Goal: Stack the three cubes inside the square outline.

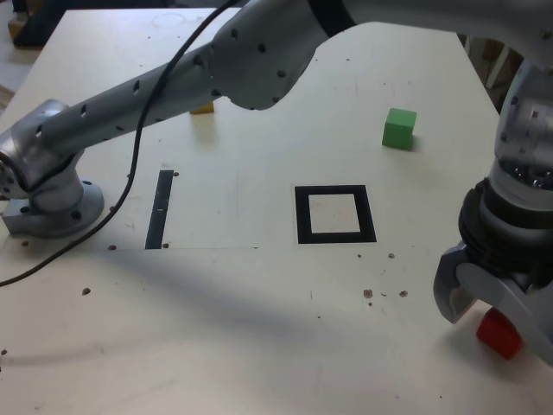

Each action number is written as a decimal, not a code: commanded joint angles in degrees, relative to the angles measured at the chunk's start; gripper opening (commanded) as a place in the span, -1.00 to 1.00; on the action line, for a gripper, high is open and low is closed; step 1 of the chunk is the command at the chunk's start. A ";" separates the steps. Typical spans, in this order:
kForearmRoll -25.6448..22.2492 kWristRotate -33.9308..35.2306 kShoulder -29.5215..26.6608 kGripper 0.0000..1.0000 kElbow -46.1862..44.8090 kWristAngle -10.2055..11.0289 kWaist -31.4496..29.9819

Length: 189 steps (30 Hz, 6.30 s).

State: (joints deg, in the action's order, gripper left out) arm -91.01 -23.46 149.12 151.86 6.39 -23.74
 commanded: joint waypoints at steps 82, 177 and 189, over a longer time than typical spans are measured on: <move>9.43 19.97 -27.29 -0.16 -43.16 3.80 8.59; 26.44 13.94 -53.42 1.00 -84.79 2.90 32.32; 25.47 4.61 -58.10 1.00 -89.73 5.62 44.58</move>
State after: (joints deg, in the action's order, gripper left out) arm -65.40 -18.52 91.41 62.21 11.80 20.31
